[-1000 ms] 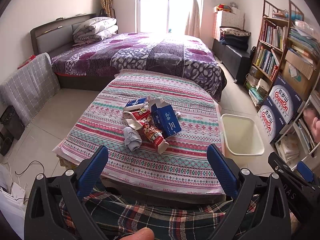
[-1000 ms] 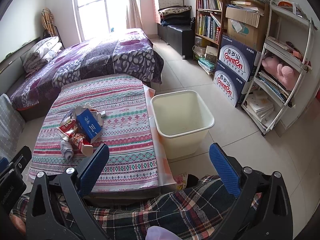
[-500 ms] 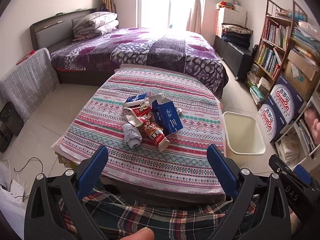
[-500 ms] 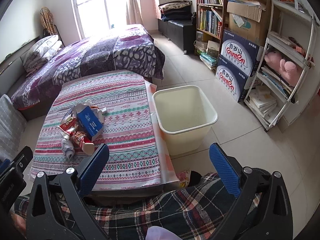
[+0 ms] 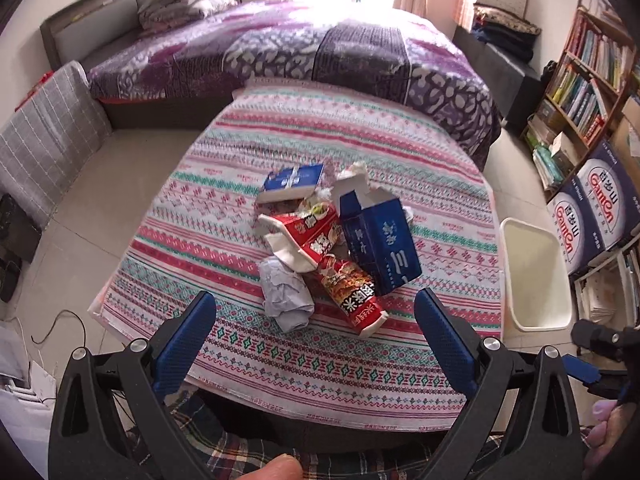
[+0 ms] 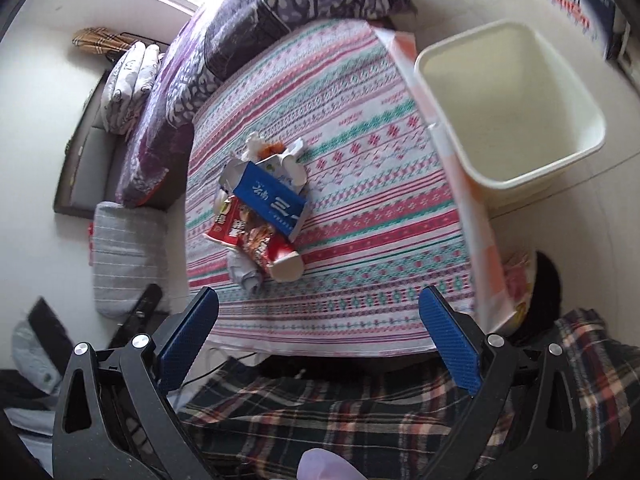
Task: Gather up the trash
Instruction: 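Grasp the crumpled white paper with the left tool while the right tool grasps the red snack wrapper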
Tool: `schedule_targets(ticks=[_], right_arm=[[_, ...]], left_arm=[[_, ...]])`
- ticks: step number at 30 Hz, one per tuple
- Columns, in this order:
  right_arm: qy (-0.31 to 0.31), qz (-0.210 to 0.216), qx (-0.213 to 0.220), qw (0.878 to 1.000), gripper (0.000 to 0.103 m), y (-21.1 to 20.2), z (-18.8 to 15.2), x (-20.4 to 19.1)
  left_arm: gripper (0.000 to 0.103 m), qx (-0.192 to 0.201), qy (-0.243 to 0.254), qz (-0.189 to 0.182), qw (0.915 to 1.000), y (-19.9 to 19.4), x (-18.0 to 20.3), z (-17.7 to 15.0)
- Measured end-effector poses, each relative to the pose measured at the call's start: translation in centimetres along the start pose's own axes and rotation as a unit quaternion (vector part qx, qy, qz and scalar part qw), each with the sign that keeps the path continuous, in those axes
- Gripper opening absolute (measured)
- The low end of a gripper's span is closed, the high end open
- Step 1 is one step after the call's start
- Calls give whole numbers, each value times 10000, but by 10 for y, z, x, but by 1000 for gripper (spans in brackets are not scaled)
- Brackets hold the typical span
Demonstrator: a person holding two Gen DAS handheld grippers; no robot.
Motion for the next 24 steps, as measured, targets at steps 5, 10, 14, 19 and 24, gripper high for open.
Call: schedule_targets(ticks=[5, 10, 14, 19, 24], right_arm=[[847, 1048, -436, 9899, 96, 38, 40, 9], [-134, 229, -3, 9996, 96, 52, 77, -20], [-708, -354, 128, 9968, 96, 76, 92, -27], [-1289, -606, -123, 9897, 96, 101, 77, -32], [-2332, -974, -122, 9675, 96, 119, 51, -61]], left_arm=[[96, -953, -157, 402, 9945, 66, -28, 8], [96, -1591, -518, 297, 9855, 114, -46, 11], [96, -1808, -969, -27, 9787, 141, -47, 11], [96, -2020, -1028, -13, 9740, 167, -52, 10], [78, -2263, -1094, -311, 9674, 187, -51, 10]])
Point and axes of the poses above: each gripper's, at about its wrist camera, not at the fingertips, and y roughly the way its jaws point, x to its right, z to its top, the point moved 2 cm from there along y, roughly the way its jaws point, and after that the axes turned 1 degree about -y, right-handed, at the moved point
